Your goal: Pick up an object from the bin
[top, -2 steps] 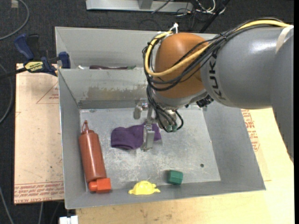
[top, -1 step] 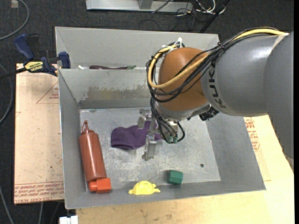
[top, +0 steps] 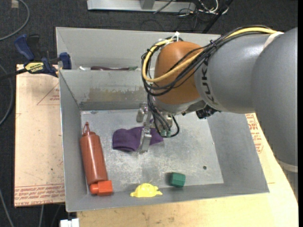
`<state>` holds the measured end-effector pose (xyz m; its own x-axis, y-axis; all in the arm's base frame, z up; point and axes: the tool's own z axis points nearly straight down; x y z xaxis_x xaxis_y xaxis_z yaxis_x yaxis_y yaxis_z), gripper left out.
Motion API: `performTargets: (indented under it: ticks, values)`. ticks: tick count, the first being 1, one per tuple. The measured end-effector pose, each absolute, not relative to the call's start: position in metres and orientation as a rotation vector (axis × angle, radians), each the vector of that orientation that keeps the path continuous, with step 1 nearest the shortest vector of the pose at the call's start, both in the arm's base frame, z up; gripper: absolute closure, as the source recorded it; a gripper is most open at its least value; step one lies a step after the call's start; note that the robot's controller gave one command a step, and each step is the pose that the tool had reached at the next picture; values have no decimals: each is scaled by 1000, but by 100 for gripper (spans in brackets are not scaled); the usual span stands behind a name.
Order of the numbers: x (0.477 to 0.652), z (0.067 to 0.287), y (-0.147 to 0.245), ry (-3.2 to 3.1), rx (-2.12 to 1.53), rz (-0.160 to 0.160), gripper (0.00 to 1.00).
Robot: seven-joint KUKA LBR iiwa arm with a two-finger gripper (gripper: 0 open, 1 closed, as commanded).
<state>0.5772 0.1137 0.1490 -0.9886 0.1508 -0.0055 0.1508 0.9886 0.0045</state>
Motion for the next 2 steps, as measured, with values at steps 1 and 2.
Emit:
performTargets:
  ticks: [1, 2]
  values:
    - [577, 87, 116, 3126, 254, 6, 0]
    - [574, 71, 121, 3125, 194, 9, 100]
